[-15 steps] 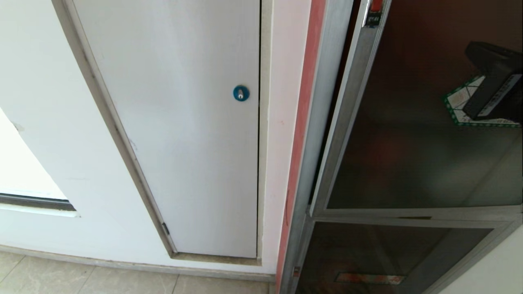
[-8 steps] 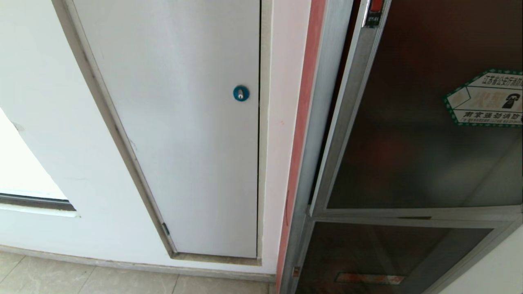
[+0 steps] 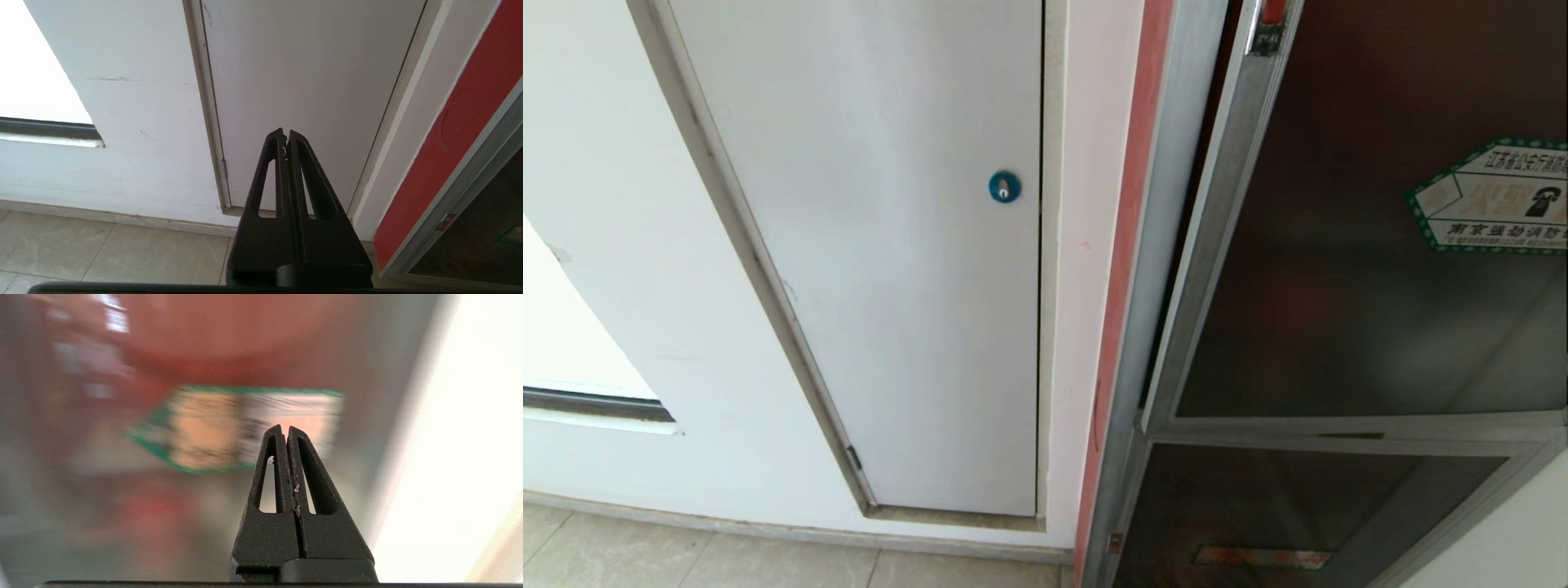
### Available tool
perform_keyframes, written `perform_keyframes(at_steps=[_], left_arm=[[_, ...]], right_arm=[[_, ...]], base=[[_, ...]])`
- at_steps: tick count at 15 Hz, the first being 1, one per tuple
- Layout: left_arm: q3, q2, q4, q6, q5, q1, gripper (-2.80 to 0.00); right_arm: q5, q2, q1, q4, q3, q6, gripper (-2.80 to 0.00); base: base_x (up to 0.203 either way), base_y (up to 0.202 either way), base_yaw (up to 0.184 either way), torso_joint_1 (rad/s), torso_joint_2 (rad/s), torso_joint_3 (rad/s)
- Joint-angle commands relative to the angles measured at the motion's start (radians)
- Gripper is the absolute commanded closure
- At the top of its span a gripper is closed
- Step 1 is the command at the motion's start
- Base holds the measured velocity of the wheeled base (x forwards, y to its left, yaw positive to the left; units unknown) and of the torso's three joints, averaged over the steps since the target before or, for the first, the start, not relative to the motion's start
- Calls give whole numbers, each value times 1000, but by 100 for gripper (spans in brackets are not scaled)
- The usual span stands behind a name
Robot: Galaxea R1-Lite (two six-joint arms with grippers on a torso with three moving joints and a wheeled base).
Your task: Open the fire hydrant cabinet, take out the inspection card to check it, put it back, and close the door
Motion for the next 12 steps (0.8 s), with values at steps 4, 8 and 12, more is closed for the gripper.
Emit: perform_keyframes(at_steps=[4, 8, 12], left_arm=[[20, 0, -1, 0, 1, 0, 0], [20, 0, -1, 0, 1, 0, 0], [20, 0, -1, -1, 1, 0, 0]], right_arm=[[-3, -279, -236, 288, -1, 1, 0], [13, -457, -316, 486, 29, 1, 0], [85, -607, -337, 601, 166, 12, 0]], base=[[0, 0, 0, 0, 0, 0], [0, 0, 0, 0, 0, 0], [0, 0, 0, 0, 0, 0]])
